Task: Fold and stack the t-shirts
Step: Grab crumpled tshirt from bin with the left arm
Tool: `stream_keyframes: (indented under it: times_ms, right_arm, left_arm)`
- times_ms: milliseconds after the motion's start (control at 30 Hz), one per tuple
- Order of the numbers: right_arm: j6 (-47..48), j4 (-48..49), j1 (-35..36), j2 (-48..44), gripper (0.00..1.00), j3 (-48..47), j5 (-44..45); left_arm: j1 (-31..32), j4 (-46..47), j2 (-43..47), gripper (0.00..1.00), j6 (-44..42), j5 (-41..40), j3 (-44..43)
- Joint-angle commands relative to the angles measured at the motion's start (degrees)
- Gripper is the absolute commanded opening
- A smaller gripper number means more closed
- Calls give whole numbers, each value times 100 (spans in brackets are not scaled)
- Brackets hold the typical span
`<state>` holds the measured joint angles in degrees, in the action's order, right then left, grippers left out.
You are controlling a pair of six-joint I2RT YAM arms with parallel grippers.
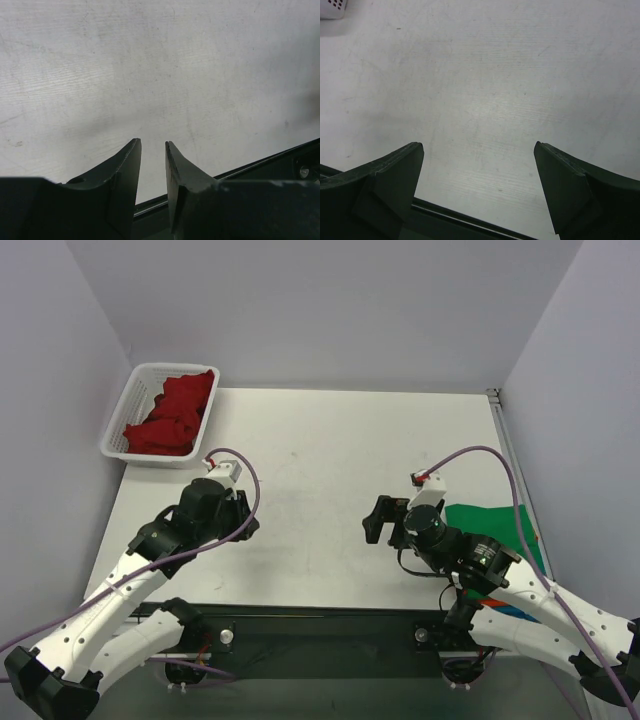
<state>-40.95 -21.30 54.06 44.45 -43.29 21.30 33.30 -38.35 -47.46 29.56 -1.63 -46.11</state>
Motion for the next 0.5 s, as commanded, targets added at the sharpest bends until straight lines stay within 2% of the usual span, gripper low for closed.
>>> stream_keyframes:
  times_ms: [0, 200, 267, 300, 333, 400, 467]
  right_arm:
    - [245, -172, 25, -120, 100, 66, -82]
    - [473, -340, 17, -261, 100, 92, -161]
    - [561, -401, 8, -200, 100, 58, -188]
    - [553, -488, 8, -121, 100, 40, -179]
    - [553, -515, -10, -77, 100, 31, -179]
    - [527, -524, -19, 2, 100, 92, -240]
    - [518, -498, -19, 55, 100, 127, -354]
  left_arm:
    - [10, 117, 27, 37, 76, 57, -153]
    - [-95, 152, -544, 44, 225, -381, -811]
    - [-349, 143, -974, 50, 260, -618, -1346]
    - [-507, 126, -1141, 51, 261, -672, -1583]
    - [-996, 126, -1490, 51, 269, -663, -2003]
    - [-1517, 161, -1879, 53, 322, -549, -2462]
    - [-2140, 170, -2439, 59, 313, -950, -3102]
